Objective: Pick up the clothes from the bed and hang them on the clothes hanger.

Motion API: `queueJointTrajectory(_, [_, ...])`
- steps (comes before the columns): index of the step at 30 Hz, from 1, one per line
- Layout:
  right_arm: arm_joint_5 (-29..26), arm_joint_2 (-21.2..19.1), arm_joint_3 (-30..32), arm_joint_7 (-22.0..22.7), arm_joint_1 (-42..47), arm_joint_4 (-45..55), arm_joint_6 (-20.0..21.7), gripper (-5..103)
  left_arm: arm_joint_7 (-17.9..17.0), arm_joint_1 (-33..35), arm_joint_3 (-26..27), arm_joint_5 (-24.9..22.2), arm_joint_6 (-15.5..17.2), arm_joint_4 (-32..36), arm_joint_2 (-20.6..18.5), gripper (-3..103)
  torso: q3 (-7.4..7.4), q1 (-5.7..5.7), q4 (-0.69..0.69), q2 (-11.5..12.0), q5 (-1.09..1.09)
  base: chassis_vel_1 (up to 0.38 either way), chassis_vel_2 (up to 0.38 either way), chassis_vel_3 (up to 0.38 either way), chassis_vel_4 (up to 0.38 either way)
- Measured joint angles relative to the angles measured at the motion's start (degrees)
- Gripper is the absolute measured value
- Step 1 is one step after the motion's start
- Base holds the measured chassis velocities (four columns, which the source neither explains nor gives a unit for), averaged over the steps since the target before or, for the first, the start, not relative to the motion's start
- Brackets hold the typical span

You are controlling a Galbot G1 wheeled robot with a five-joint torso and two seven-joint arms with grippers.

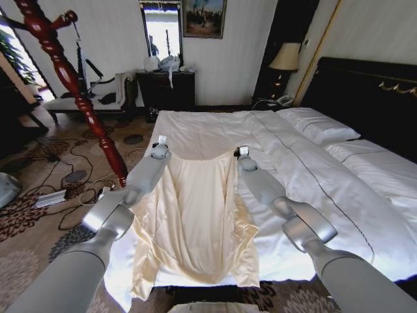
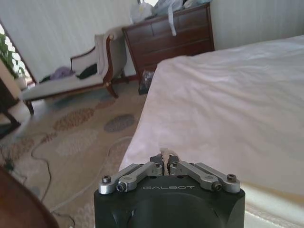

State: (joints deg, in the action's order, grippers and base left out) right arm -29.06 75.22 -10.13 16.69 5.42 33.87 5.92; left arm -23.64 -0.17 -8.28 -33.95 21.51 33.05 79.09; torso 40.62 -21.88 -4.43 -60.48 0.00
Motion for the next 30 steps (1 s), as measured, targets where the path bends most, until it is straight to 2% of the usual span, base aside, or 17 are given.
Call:
queueJointTrajectory(9, [0.2, -0.7, -1.1, -2.9, 2.4, 2.8, -1.1, 0, 0.4, 5.0, -2.6, -2.2, 0.5, 6.6, -4.5, 2, 0.00, 0.00, -0.03, 0.0, -0.02, 0.000, 0.000, 0.000, 0.000])
queueJointTrajectory(12, [0.0, -1.5, -1.6, -4.3, 3.5, 5.0, -1.2, -2, 1.9, 6.6, -4.9, -6.2, 1.9, 10.9, -7.3, 0, 0.00, 0.00, -0.02, 0.0, -0.01, 0.000, 0.000, 0.000, 0.000])
queueJointTrajectory(15, [0.0, -1.9, -1.9, -5.9, 3.9, 6.2, -1.4, 8, 3.7, 7.7, -6.7, -7.6, 2.6, 14.5, -9.3, 10, 0.00, 0.00, -0.03, 0.0, 0.00, 0.000, 0.000, 0.000, 0.000])
queueJointTrajectory(16, [-0.2, -2.1, -2.0, -6.7, 4.1, 6.6, -1.8, 14, 4.0, 8.2, -7.2, -7.7, 3.0, 15.7, -10.0, 10, -0.01, 0.01, -0.02, 0.0, -0.02, 0.000, 0.000, 0.000, 0.000])
queueJointTrajectory(17, [-0.3, -2.4, -2.1, -7.3, 4.4, 7.2, -2.0, 14, 4.1, 8.5, -7.5, -8.2, 3.5, 16.9, -10.5, 16, 0.00, 0.01, -0.02, 0.0, -0.02, 0.000, 0.000, 0.000, 0.000])
queueJointTrajectory(18, [-0.5, -3.0, -2.4, -8.3, 4.9, 8.4, -2.2, 19, 4.4, 9.0, -8.0, -9.4, 4.4, 18.8, -11.7, 21, 0.00, 0.01, -0.03, 0.0, -0.02, 0.000, 0.000, 0.000, 0.000])
queueJointTrajectory(19, [-0.5, -3.0, -2.4, -8.3, 4.9, 8.4, -2.2, 19, 4.4, 9.0, -8.0, -9.4, 4.4, 18.8, -11.7, 21, 0.00, 0.01, -0.03, 0.0, -0.02, 0.000, 0.000, 0.000, 0.000])
queueJointTrajectory(21, [-1.0, -4.1, -2.9, -9.7, 5.8, 10.6, -2.2, 30, 5.3, 9.6, -9.4, -11.8, 5.4, 22.2, -14.3, 32, 0.00, 0.00, -0.05, 0.0, 0.00, 0.000, 0.000, 0.000, 0.000])
queueJointTrajectory(22, [-1.7, -4.4, -3.2, -10.0, 6.1, 11.4, -2.2, 30, 6.0, 9.8, -9.9, -12.7, 5.6, 23.3, -15.3, 32, 0.00, 0.00, -0.06, 0.0, 0.00, 0.000, 0.000, 0.000, 0.000])
queueJointTrajectory(23, [-4.3, -4.7, -3.5, -10.3, 6.7, 13.0, -2.2, 41, 7.7, 10.7, -10.7, -15.1, 5.8, 26.8, -18.0, 43, -0.01, 0.01, -0.06, 0.0, 0.00, 0.000, 0.000, 0.000, 0.000])
queueJointTrajectory(25, [-4.9, -4.8, -3.6, -10.4, 6.8, 13.3, -2.2, 41, 7.9, 11.0, -10.7, -15.5, 5.8, 27.5, -18.5, 43, -0.01, 0.01, -0.04, 0.0, 0.00, 0.000, 0.000, 0.000, 0.000])
queueJointTrajectory(27, [-6.9, -5.3, -4.0, -11.6, 7.4, 14.9, -2.2, 51, 8.3, 13.1, -9.9, -18.2, 5.0, 31.8, -21.8, 54, 0.00, 0.01, 0.00, 0.0, -0.02, 0.000, 0.000, 0.000, 0.000])
queueJointTrajectory(30, [-8.7, -5.7, -4.7, -13.0, 7.5, 16.2, -2.2, 63, 8.8, 14.7, -9.0, -19.7, 4.5, 34.5, -24.1, 65, 0.00, 0.00, -0.04, 0.0, -0.02, 0.000, 0.000, 0.000, 0.000])
